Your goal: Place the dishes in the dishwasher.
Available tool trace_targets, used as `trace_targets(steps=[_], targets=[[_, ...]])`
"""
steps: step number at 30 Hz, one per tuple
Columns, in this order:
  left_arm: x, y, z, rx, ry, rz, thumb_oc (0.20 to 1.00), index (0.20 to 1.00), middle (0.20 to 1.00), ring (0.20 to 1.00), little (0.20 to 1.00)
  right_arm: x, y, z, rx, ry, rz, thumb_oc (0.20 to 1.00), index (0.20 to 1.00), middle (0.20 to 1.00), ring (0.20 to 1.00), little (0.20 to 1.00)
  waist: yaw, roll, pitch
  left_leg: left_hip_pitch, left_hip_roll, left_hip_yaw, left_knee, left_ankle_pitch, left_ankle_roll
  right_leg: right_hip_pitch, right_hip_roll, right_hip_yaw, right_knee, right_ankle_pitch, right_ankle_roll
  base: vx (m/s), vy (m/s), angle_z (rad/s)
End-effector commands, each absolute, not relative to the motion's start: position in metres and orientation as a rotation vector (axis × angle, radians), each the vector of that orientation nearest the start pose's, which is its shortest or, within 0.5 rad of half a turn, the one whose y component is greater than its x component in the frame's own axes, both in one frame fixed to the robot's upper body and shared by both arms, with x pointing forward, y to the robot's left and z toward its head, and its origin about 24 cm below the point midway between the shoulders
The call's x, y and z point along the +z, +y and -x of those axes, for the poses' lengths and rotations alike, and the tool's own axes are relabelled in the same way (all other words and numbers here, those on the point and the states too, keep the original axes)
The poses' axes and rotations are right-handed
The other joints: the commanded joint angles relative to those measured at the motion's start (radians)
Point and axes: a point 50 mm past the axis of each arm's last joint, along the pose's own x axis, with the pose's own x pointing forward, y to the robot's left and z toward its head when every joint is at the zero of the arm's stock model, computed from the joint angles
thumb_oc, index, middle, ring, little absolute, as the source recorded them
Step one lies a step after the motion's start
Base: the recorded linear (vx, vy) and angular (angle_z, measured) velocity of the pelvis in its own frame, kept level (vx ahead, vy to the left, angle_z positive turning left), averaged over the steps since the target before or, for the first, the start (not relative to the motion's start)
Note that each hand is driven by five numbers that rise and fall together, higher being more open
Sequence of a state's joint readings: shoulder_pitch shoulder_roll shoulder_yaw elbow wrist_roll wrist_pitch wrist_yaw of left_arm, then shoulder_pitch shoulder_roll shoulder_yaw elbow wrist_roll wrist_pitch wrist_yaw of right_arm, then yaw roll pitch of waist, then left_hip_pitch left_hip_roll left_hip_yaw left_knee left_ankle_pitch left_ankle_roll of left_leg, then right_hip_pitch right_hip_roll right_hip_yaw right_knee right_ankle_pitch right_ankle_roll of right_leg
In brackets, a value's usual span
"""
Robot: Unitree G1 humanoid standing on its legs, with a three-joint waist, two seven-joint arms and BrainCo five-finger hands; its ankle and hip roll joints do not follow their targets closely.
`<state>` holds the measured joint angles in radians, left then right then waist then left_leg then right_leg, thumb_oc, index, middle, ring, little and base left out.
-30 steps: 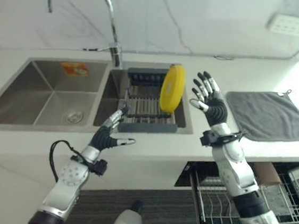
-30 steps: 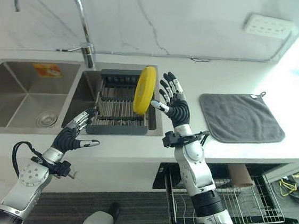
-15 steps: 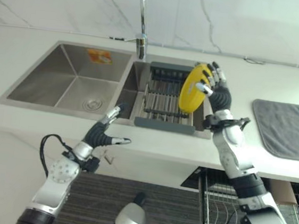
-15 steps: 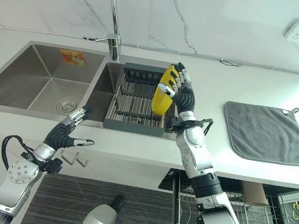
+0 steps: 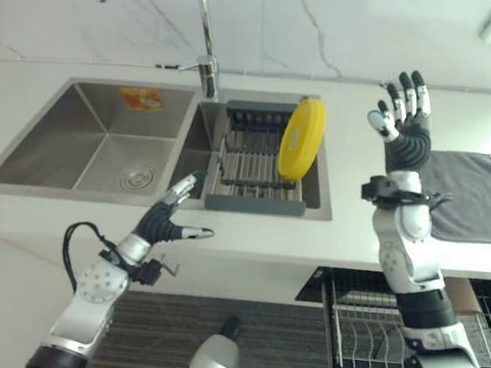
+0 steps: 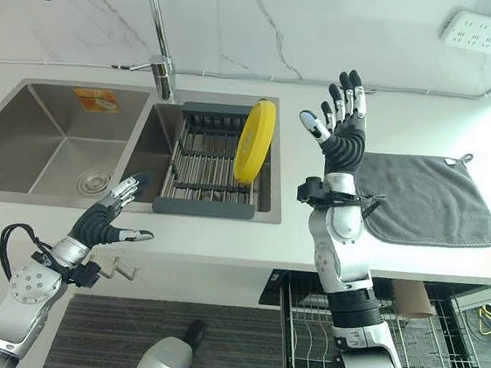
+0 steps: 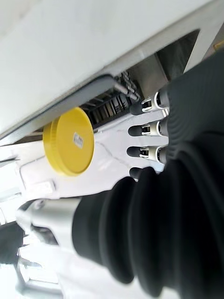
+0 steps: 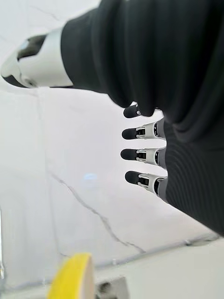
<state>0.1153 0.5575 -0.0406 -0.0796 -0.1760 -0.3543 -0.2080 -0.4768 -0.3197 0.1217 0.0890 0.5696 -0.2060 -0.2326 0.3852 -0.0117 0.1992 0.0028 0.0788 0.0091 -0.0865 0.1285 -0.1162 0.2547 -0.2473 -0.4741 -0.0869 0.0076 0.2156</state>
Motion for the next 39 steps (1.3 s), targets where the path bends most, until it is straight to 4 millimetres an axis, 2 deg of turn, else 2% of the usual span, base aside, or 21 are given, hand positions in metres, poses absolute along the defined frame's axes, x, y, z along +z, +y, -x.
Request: trace_targets(steps=[1, 2, 8, 15, 33, 39], targets=[[0.096, 0.211, -0.224, -0.383, -0.332, -0.406, 1.0, 1.0, 1.0, 1.0, 1.0, 0.165, -0.161, -0.327, 0.053, -0.435, -0.353, 1.0, 1.0, 1.0, 1.0, 1.0, 0.011, 0.042, -0.096, -0.057, 0.049, -0.045, 0.005, -0.061, -0.001, -0.012, -0.006, -0.021, 0.101, -0.102, -0.021, 0.06, -0.01, 0.01], [0.097, 0.209, -0.224, -0.397, -0.334, -0.408, 1.0, 1.0, 1.0, 1.0, 1.0, 0.159, -0.161, -0.329, 0.035, -0.427, -0.337, 1.0, 1.0, 1.0, 1.0, 1.0, 0.017, 0.045, -0.094, -0.055, 0.05, -0.051, 0.006, -0.063, -0.004, -0.007, -0.007, -0.025, 0.1, -0.104, -0.02, 0.06, -0.002, 0.03], [0.1, 0.206, -0.227, -0.435, -0.342, -0.409, 1.0, 1.0, 1.0, 1.0, 1.0, 0.163, -0.163, -0.34, 0.011, -0.408, -0.3, 1.0, 1.0, 1.0, 1.0, 1.0, 0.033, 0.056, -0.088, -0.064, 0.042, -0.074, 0.004, -0.058, -0.004, -0.003, -0.015, -0.04, 0.095, -0.098, -0.014, 0.03, 0.018, 0.06], [0.104, 0.206, -0.23, -0.485, -0.355, -0.418, 1.0, 1.0, 1.0, 1.0, 1.0, 0.16, -0.17, -0.351, -0.006, -0.351, -0.294, 1.0, 1.0, 1.0, 1.0, 1.0, 0.059, 0.054, -0.08, -0.076, 0.028, -0.094, 0.005, -0.053, 0.0, 0.008, -0.029, -0.071, 0.09, -0.083, -0.005, 0.02, 0.015, 0.1], [0.109, 0.203, -0.234, -0.528, -0.37, -0.41, 1.0, 1.0, 1.0, 1.0, 1.0, 0.155, -0.172, -0.363, -0.028, -0.281, -0.355, 1.0, 1.0, 1.0, 1.0, 1.0, 0.091, 0.057, -0.055, -0.101, 0.011, -0.126, 0.006, -0.038, 0.003, 0.005, -0.037, -0.093, 0.099, -0.076, -0.002, 0.01, 0.009, 0.07], [0.106, 0.203, -0.234, -0.538, -0.349, -0.336, 1.0, 1.0, 1.0, 1.0, 1.0, 0.153, -0.168, -0.364, -0.016, -0.268, -0.344, 1.0, 1.0, 1.0, 1.0, 1.0, 0.097, 0.058, -0.041, -0.11, 0.007, -0.138, 0.008, -0.034, 0.003, -0.006, -0.04, -0.092, 0.108, -0.077, 0.0, 0.0, 0.0, 0.0]])
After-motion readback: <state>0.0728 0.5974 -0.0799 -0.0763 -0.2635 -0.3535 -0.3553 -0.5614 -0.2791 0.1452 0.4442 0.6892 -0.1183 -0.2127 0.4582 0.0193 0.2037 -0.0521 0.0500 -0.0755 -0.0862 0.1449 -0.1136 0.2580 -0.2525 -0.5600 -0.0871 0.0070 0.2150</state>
